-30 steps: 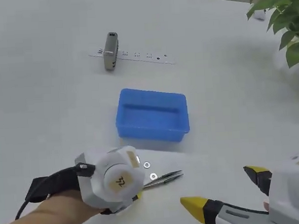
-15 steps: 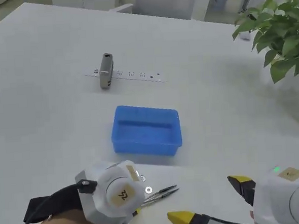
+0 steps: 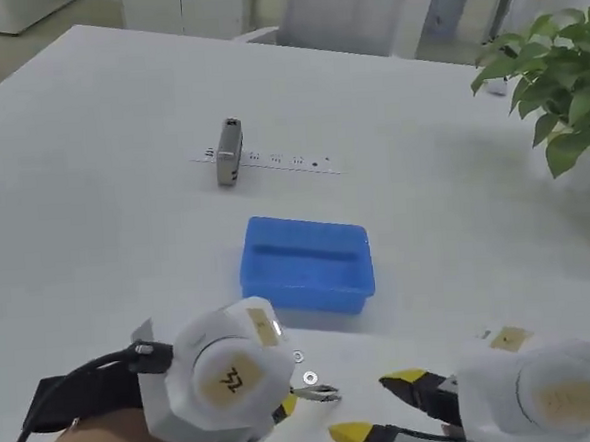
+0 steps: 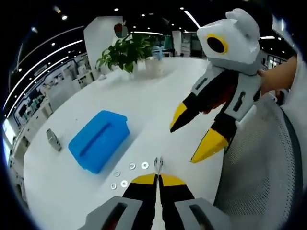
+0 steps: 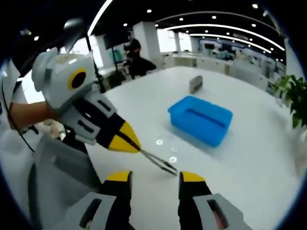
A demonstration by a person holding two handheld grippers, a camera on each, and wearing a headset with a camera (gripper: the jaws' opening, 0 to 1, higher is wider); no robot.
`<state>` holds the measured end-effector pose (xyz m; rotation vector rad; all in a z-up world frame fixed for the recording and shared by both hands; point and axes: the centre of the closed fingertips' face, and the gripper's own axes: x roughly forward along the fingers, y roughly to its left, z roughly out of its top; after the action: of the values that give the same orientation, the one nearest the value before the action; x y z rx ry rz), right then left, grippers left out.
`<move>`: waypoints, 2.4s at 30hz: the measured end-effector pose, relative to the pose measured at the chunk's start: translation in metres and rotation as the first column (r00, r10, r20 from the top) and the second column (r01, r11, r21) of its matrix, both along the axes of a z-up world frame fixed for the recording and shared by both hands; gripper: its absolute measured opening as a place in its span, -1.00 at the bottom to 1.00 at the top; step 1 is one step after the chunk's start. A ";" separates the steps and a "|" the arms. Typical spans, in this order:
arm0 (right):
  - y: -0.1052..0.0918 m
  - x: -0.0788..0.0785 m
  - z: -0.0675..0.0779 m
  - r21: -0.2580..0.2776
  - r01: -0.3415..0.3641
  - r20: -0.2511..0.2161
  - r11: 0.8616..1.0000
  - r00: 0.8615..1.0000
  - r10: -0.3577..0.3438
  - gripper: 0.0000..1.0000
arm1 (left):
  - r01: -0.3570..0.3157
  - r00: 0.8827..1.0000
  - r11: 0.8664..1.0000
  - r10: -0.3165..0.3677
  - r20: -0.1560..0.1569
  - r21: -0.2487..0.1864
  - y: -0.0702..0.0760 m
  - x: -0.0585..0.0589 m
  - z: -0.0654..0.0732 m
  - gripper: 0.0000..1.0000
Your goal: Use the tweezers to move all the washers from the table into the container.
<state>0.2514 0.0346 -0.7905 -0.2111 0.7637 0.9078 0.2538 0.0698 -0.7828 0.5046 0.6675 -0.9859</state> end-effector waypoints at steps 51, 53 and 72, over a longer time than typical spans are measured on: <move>0.068 -0.008 -0.028 -0.230 -0.468 0.125 0.853 0.855 0.503 -0.89 | 0.088 0.992 0.994 -0.094 0.085 0.069 0.020 -0.022 0.016 -1.00; 0.067 -0.008 -0.028 -0.242 -0.483 0.137 0.842 0.842 0.522 -0.91 | 0.090 0.991 0.994 -0.096 0.089 0.065 0.018 -0.021 0.017 -1.00; 0.065 0.013 -0.011 -0.149 -0.368 0.157 0.918 0.908 0.389 -0.97 | -0.424 0.872 0.887 0.455 0.183 -0.182 0.084 -0.007 0.041 -0.14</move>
<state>0.2647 0.1000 -0.8017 -0.5546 0.6120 1.1945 0.2463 0.1541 -0.7421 0.3129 0.4792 -0.5265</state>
